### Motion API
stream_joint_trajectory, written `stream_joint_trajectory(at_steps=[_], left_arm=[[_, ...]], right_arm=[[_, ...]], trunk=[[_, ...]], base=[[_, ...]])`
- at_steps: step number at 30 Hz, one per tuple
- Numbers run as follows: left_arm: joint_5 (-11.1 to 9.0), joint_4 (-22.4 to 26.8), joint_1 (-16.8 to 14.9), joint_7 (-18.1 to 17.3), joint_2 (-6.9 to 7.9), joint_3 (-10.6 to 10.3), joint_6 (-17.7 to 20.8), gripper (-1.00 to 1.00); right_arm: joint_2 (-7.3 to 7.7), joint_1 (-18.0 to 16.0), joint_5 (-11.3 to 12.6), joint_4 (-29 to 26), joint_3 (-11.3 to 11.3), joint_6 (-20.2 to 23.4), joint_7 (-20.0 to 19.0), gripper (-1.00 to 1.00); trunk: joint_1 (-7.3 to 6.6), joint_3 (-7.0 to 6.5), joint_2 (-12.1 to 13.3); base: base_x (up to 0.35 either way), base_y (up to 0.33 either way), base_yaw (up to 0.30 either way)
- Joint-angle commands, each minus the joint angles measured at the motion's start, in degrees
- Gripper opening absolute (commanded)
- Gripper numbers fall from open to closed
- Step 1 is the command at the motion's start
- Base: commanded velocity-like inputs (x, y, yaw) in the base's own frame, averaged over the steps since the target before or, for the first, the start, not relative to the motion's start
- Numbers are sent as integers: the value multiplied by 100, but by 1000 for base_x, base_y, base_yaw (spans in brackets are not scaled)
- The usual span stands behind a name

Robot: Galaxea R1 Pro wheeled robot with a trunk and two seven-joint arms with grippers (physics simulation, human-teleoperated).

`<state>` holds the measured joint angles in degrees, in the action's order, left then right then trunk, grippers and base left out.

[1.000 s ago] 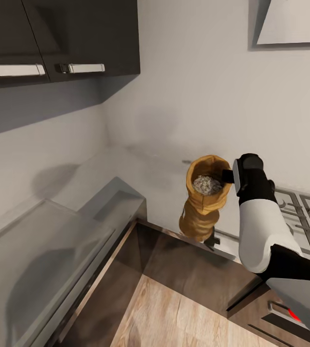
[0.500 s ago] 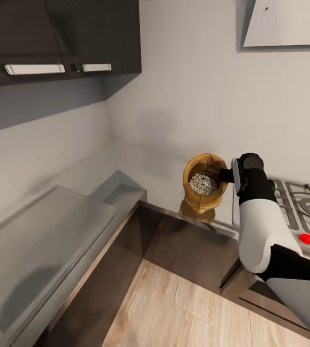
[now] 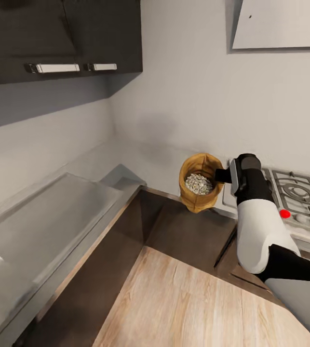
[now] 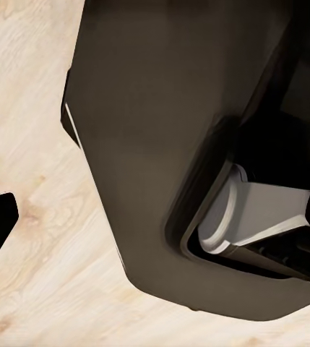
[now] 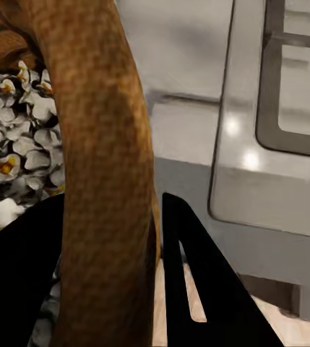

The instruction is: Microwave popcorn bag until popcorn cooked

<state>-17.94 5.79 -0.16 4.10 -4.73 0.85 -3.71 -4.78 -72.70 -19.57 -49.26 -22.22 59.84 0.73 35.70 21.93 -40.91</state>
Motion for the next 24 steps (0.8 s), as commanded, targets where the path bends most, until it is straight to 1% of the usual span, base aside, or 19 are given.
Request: stream_joint_trajectory(at_steps=[1, 3, 7, 11, 15, 17, 21, 24], left_arm=[[-17, 1, -2, 12, -9, 4, -16, 100], [-10, -3, -2, 12, -17, 4, -16, 100], [-8, -7, -2, 12, -19, 5, -16, 100], [-7, -14, -2, 12, -20, 3, -16, 100], [0, -17, -2, 12, -20, -3, -16, 100], [0, -17, -2, 12, -20, -5, -16, 100], [1, -19, -2, 12, -7, -7, -16, 100], [0, -25, -2, 12, 4, -14, -19, 100]], right_arm=[[-41, -4, 1, 3, -21, 16, 11, -100], [-79, -3, 4, 21, -26, 16, 13, -100], [-95, 1, 6, 51, -28, 16, 13, -100], [-148, 0, 6, 264, -34, 16, 15, -100], [-152, 0, 6, 458, -36, 16, 15, -100], [-148, 0, 6, 674, -42, 16, 15, -100], [-131, 1, 6, 1423, -53, 16, 10, -100], [-128, 1, 6, 1783, -54, 16, -117, -100]], trunk=[[-3, 7, -6], [-3, 7, -6], [-3, 7, -6], [-3, 7, -6], [-3, 7, -6], [-3, 7, -6], [-3, 7, -6], [-3, 7, -6]], base=[[-349, 0, 0], [-349, 0, 0], [-349, 0, 0], [-349, 0, 0], [-349, 0, 0], [-349, 0, 0], [-330, 0, 0], [-96, 0, 0]])
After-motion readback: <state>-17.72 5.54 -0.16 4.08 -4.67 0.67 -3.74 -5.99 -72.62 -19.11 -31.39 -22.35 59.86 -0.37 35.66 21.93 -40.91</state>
